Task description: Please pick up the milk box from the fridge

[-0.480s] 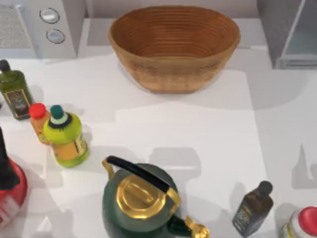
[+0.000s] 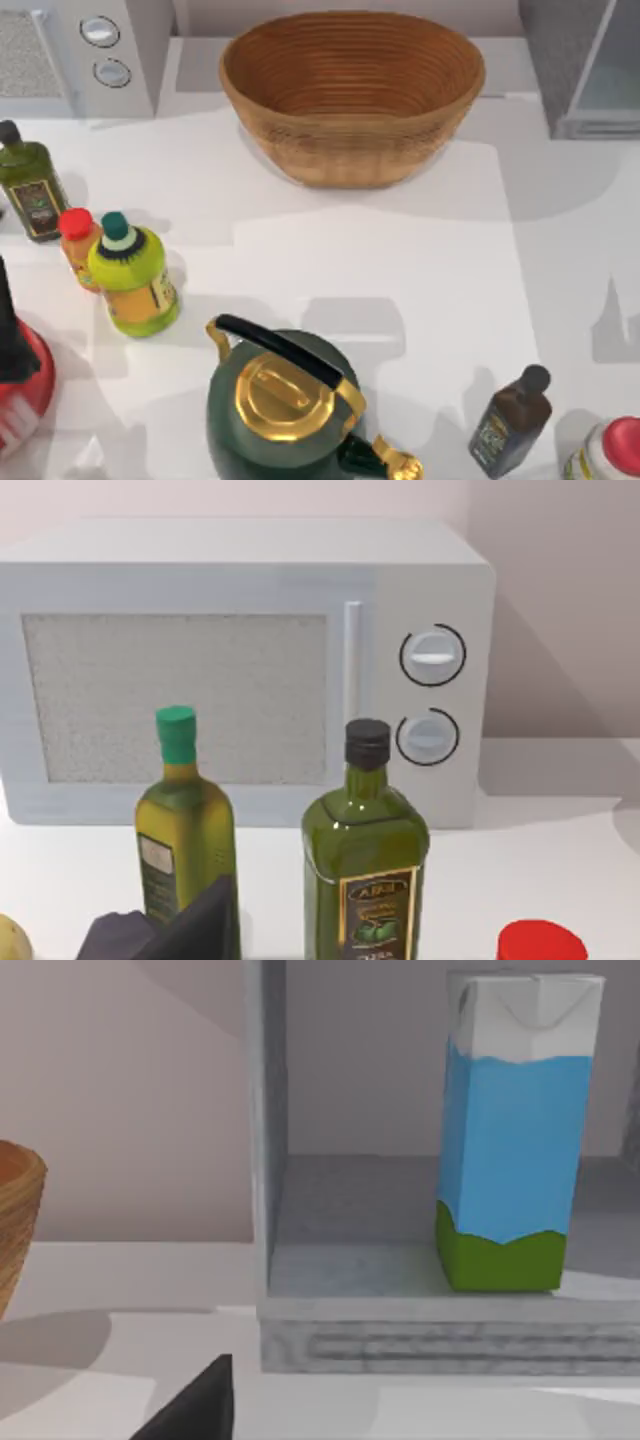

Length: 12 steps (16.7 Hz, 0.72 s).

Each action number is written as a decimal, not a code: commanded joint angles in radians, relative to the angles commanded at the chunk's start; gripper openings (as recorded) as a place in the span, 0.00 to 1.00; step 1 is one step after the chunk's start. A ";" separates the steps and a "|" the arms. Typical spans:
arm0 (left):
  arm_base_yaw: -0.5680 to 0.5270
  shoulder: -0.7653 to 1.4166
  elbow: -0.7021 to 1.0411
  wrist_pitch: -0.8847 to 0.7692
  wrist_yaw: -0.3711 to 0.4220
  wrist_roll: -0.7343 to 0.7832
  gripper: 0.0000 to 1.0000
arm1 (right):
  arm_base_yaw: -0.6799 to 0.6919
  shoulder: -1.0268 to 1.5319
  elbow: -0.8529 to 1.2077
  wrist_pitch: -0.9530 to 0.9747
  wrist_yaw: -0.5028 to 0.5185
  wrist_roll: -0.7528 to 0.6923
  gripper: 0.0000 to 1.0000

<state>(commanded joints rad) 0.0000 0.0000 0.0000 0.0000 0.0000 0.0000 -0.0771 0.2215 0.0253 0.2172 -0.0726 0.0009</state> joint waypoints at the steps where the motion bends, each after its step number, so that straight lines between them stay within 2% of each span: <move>1: 0.000 0.000 0.000 0.000 0.000 0.000 1.00 | -0.023 0.073 0.008 0.069 -0.021 0.000 1.00; 12: 0.000 0.000 0.000 0.000 0.000 0.000 1.00 | -0.315 1.102 0.109 0.970 -0.303 0.011 1.00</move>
<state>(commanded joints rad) 0.0000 0.0000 0.0000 0.0000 0.0000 0.0000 -0.3921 1.3231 0.1347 1.1875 -0.3752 0.0115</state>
